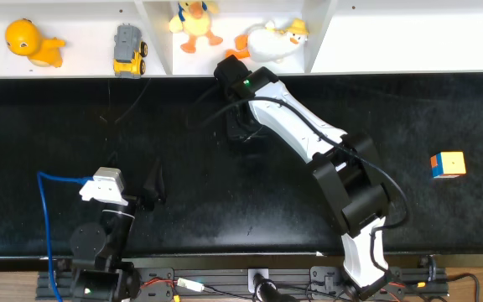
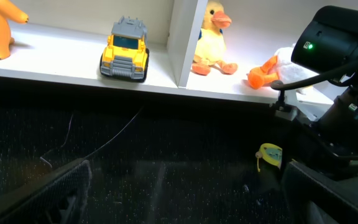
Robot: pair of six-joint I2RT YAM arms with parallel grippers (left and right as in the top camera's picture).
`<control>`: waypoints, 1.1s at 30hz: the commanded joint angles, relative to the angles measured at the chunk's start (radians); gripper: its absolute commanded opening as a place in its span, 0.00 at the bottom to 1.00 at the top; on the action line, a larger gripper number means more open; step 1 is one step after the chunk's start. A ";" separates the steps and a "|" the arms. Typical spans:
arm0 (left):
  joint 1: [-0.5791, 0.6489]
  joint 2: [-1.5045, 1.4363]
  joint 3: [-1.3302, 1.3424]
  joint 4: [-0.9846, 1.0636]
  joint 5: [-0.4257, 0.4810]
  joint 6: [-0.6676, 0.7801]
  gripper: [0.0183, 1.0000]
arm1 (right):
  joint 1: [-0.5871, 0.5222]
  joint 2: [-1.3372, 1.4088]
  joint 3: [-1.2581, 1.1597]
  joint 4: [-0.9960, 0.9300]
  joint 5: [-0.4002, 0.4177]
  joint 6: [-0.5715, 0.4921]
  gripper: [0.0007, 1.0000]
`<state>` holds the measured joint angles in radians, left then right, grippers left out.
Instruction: Store Toys
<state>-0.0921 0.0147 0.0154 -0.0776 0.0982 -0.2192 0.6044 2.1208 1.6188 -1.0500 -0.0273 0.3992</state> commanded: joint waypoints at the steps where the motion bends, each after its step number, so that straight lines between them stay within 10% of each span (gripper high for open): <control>1: -0.009 -0.012 -0.007 0.005 0.013 -0.018 1.00 | 0.004 0.064 -0.015 -0.001 -0.035 -0.004 0.34; 9: -0.009 -0.012 -0.007 0.005 0.013 -0.018 1.00 | 0.004 0.064 -0.015 -0.004 -0.054 -0.003 0.05; 33: -0.009 -0.012 -0.007 0.005 0.013 -0.018 1.00 | 0.067 -0.284 0.032 -0.315 -0.092 0.124 0.05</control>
<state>-0.0921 0.0147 0.0154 -0.0776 0.0982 -0.2192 0.6617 1.9282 1.6325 -1.3403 -0.1528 0.4915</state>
